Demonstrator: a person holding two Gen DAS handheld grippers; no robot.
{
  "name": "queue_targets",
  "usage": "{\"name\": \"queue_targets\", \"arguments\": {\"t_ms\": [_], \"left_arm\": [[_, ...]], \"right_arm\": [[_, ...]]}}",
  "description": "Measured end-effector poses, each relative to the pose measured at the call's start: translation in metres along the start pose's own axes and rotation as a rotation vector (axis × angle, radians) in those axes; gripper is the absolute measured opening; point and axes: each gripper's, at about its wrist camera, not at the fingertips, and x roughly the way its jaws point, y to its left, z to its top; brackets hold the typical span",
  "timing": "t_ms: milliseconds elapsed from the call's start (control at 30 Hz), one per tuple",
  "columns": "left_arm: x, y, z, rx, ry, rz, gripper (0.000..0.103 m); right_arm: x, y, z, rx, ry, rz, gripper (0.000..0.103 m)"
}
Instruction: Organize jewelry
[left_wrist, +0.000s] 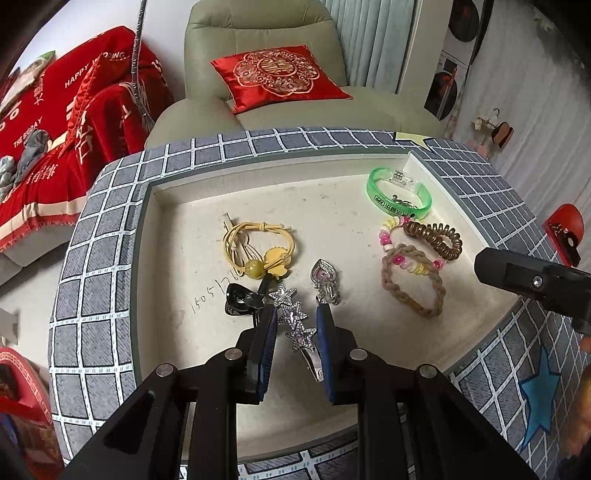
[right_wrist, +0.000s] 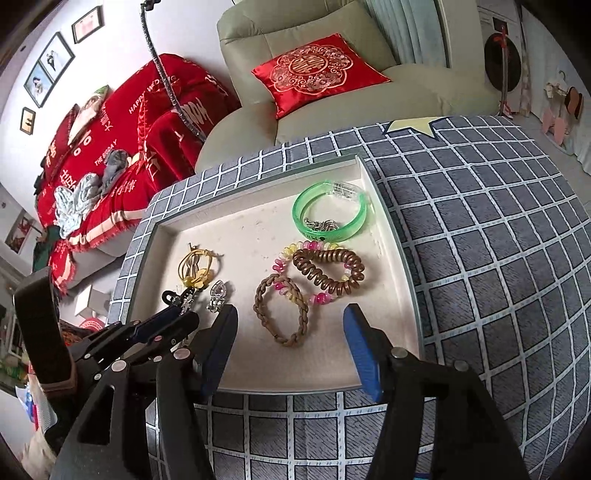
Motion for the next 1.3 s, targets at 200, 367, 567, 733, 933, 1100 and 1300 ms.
{"name": "queue_targets", "arguments": {"t_ms": [200, 367, 567, 733, 933, 1100, 1300], "left_arm": [[-0.008, 0.000, 0.003, -0.003, -0.047, 0.004, 0.096], [-0.011, 0.001, 0.005, 0.001, -0.043, 0.021, 0.096], [-0.022, 0.005, 0.001, -0.011, -0.067, 0.050, 0.103], [-0.030, 0.008, -0.006, -0.001, -0.069, 0.090, 0.103], [-0.042, 0.010, -0.019, -0.014, -0.071, 0.138, 0.103], [-0.054, 0.008, -0.031, -0.027, -0.093, 0.168, 0.103], [-0.071, 0.006, -0.049, -0.061, -0.118, 0.191, 0.103]], "right_arm": [[-0.001, -0.001, -0.001, 0.003, -0.002, 0.002, 0.063], [-0.002, -0.001, -0.002, 0.000, -0.006, -0.002, 0.063], [-0.002, -0.001, -0.004, -0.014, 0.002, -0.013, 0.080], [-0.004, 0.004, -0.007, -0.043, 0.011, -0.024, 0.084], [-0.013, 0.010, -0.016, -0.083, -0.029, -0.027, 0.103], [-0.024, 0.018, -0.029, -0.138, -0.073, -0.084, 0.103], [-0.033, 0.020, -0.046, -0.170, -0.079, -0.107, 0.103]]}}
